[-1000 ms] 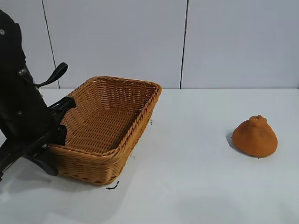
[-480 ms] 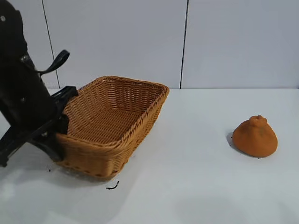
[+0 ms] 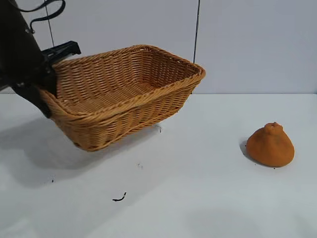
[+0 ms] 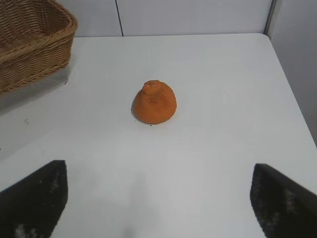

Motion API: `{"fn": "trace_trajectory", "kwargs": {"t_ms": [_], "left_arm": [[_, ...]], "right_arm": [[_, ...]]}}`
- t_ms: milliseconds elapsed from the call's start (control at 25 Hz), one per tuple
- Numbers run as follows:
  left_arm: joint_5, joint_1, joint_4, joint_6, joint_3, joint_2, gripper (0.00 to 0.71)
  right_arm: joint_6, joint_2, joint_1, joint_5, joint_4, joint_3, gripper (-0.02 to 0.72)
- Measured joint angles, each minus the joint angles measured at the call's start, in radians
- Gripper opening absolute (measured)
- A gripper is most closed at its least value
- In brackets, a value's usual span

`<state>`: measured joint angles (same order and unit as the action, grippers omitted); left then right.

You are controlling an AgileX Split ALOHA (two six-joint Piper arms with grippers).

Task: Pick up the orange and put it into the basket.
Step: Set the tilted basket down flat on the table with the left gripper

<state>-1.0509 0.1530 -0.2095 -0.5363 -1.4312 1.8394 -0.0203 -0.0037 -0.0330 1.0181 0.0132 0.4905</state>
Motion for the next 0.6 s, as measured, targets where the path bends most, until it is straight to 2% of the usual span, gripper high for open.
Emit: {"fn": "trace_trajectory", "kwargs": {"t_ms": [280, 600], "left_arm": [[-0.13, -0.008, -0.068, 0.334, -0.14, 0.143, 0.094], [-0.14, -0.005, -0.1, 0.438, -0.161, 0.257, 0.094]], "right_arm": [[0.0, 0.0, 0.0, 0.0, 0.0, 0.0, 0.694], [0.0, 0.0, 0.0, 0.0, 0.0, 0.0, 0.694]]}}
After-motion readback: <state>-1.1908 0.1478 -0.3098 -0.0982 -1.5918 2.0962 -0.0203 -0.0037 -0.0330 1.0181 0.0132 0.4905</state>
